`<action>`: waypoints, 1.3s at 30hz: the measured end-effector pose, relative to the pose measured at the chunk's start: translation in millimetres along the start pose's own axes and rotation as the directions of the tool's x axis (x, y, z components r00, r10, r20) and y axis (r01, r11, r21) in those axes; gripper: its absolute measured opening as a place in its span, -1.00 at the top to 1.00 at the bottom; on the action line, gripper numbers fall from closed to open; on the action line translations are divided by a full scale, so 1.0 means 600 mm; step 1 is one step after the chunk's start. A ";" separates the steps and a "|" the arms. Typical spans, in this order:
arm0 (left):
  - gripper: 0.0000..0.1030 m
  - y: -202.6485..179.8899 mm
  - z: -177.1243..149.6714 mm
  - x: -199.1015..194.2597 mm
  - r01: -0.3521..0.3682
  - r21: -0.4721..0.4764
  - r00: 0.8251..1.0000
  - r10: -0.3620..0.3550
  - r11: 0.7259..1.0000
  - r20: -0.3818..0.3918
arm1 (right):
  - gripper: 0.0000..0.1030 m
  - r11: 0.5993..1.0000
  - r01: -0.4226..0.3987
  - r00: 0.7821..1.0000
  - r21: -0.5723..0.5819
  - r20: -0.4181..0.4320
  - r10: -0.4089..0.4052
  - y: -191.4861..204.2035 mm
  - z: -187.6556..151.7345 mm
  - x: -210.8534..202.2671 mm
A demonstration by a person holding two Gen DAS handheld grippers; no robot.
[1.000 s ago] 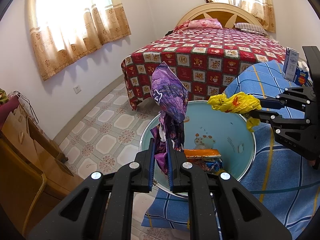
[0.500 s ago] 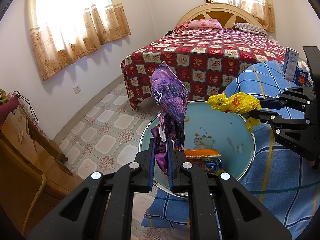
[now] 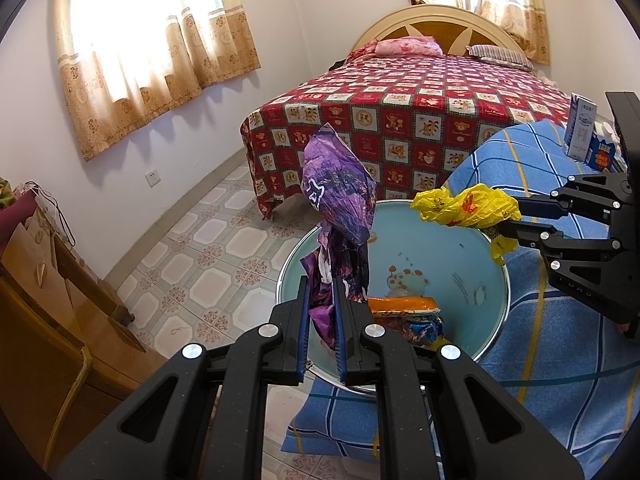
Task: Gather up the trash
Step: 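Carry the purple wrapper and yellow bag over the teal bin with both tools, then open both tools to drop the purple wrapper and yellow bag into the bin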
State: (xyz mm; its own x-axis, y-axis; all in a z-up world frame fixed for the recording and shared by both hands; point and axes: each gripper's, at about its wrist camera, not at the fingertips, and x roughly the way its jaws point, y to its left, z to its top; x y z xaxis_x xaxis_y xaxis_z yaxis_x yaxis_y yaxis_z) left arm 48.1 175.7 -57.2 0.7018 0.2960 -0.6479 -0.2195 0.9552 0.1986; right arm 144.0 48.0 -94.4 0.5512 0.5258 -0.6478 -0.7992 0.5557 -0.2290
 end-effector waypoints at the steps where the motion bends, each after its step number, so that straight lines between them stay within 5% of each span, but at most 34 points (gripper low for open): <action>1: 0.80 -0.001 0.000 0.000 0.000 0.000 1.000 0.000 1.000 0.000 | 0.59 1.000 0.000 1.000 0.000 0.001 0.000 0.000 0.000 -0.001; 39: 0.72 -0.008 -0.005 0.005 0.017 0.001 1.000 -0.017 1.000 -0.009 | 0.56 1.000 -0.004 0.999 -0.008 0.040 0.004 0.008 0.008 -0.003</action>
State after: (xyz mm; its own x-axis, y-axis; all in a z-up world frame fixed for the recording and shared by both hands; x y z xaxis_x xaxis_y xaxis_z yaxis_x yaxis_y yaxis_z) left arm 49.1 171.7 -62.5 0.6995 0.2793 -0.6578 -0.2064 0.9602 0.1881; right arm 140.3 52.6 -90.7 0.5571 0.5534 -0.6192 -0.8032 0.5485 -0.2325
